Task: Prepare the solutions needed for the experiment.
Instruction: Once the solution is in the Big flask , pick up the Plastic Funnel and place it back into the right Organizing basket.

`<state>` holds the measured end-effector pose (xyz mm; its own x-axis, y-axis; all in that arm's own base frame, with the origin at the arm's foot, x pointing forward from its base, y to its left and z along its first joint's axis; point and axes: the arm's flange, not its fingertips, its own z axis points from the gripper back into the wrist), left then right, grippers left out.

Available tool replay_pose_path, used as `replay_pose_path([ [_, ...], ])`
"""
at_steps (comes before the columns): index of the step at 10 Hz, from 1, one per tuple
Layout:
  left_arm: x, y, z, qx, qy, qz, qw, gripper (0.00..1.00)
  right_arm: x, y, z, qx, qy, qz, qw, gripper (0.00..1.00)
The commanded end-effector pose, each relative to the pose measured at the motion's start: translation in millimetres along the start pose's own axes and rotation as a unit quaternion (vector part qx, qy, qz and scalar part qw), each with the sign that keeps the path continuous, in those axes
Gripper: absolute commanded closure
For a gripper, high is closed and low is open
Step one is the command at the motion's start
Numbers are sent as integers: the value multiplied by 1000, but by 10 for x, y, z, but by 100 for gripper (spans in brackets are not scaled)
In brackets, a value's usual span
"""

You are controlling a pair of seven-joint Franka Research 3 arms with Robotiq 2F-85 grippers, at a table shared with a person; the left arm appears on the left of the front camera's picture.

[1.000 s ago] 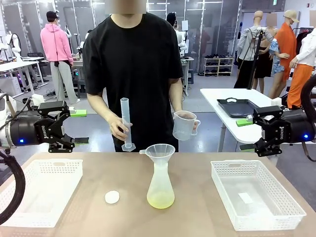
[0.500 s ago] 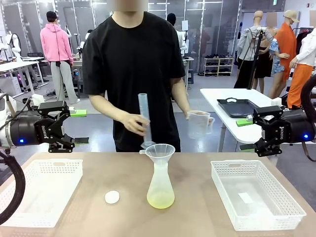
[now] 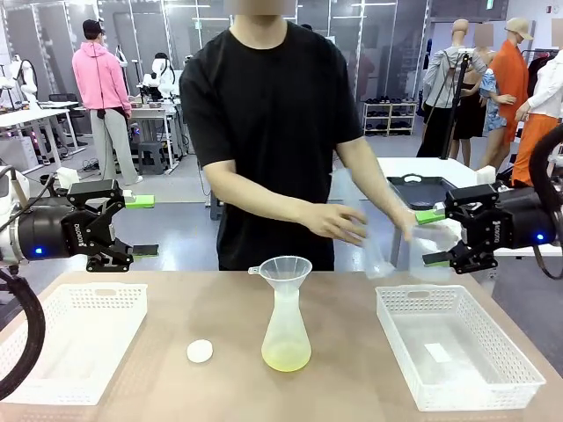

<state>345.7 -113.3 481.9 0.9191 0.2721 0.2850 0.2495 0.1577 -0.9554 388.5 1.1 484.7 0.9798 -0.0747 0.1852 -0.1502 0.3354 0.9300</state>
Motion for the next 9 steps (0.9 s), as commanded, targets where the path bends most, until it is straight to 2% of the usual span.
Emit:
replay_pose_path([
  [1, -35, -9, -24, -13, -6, 5, 1000, 0, 59, 279, -171, -61, 13, 77, 995, 6],
  [3, -35, -9, -24, -13, -6, 5, 1000, 0, 107, 542, -414, -120, 6, 126, 985, 6],
  [6, -35, -9, -24, -13, -6, 5, 1000, 0, 98, 853, -840, -219, -29, 122, 968, 6],
  [8, -35, -9, -24, -13, -6, 5, 1000, 0, 123, 973, -1078, -262, -59, 121, 956, 6],
  [9, -35, -9, -24, -13, -6, 5, 1000, 0, 124, 1014, -1153, -275, -58, 116, 953, 6],
])
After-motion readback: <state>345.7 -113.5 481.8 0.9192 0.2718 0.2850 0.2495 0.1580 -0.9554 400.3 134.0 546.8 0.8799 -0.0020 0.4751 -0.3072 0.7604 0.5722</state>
